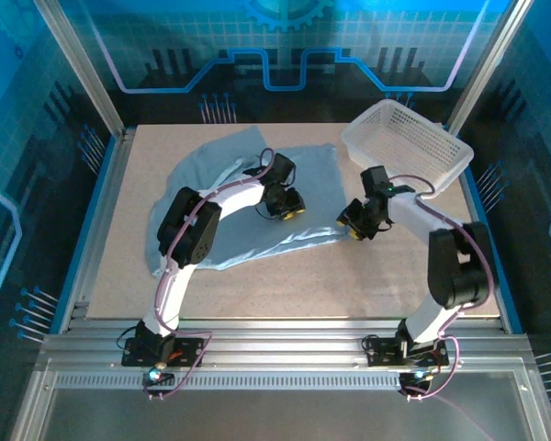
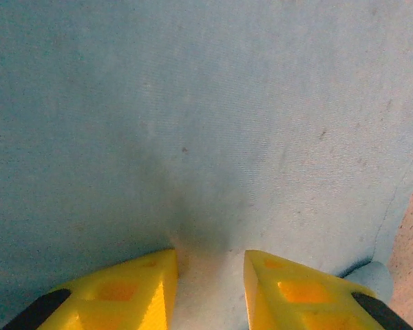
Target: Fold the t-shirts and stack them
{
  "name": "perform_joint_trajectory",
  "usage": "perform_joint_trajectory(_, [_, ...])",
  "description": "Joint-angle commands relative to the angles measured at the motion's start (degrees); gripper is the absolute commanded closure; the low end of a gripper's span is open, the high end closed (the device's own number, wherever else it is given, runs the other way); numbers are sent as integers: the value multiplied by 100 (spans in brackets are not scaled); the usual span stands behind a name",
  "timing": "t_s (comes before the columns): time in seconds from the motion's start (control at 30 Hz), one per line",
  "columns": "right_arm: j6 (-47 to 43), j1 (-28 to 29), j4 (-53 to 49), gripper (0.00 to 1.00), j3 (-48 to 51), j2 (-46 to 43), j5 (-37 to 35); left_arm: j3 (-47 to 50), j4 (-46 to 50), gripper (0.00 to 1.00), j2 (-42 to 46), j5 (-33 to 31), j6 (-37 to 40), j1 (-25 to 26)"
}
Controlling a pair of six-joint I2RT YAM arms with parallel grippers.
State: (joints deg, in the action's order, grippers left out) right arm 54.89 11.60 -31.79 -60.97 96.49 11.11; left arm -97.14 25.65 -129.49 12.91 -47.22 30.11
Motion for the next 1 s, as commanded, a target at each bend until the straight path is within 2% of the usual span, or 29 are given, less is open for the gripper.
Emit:
perform_joint_trajectory(0.0, [-632, -24, 60, 59, -378, 372, 148, -158, 251, 68, -138, 11, 193, 92])
perform_joint_trajectory(0.27, [-1241, -155, -136, 66, -702, 841, 168, -185, 340, 68, -210, -28, 257, 92])
perform_joint_trajectory(0.53, [-1149, -67, -65, 68, -590, 889, 257, -337, 362, 68, -282, -14, 249, 91])
perform_joint_trajectory(0.6, [-1139, -23, -96, 71, -630, 882, 246, -349, 363, 68, -298, -6, 239, 92])
perform_joint_trajectory(0.73, [-1046, 9, -164, 87, -628, 756, 152, -343, 371, 70, -307, -11, 244, 92])
perform_joint_trajectory(0.83, [-1000, 12, -267, 93, -618, 670, 55, -328, 380, 70, -308, -27, 264, 92])
perform_joint_trajectory(0.9, [-991, 13, -347, 91, -593, 593, -42, -323, 388, 70, -304, -28, 266, 91])
perform_joint_trajectory(0.97, [-990, 10, -421, 80, -519, 451, -234, -316, 380, 70, -289, -27, 266, 91])
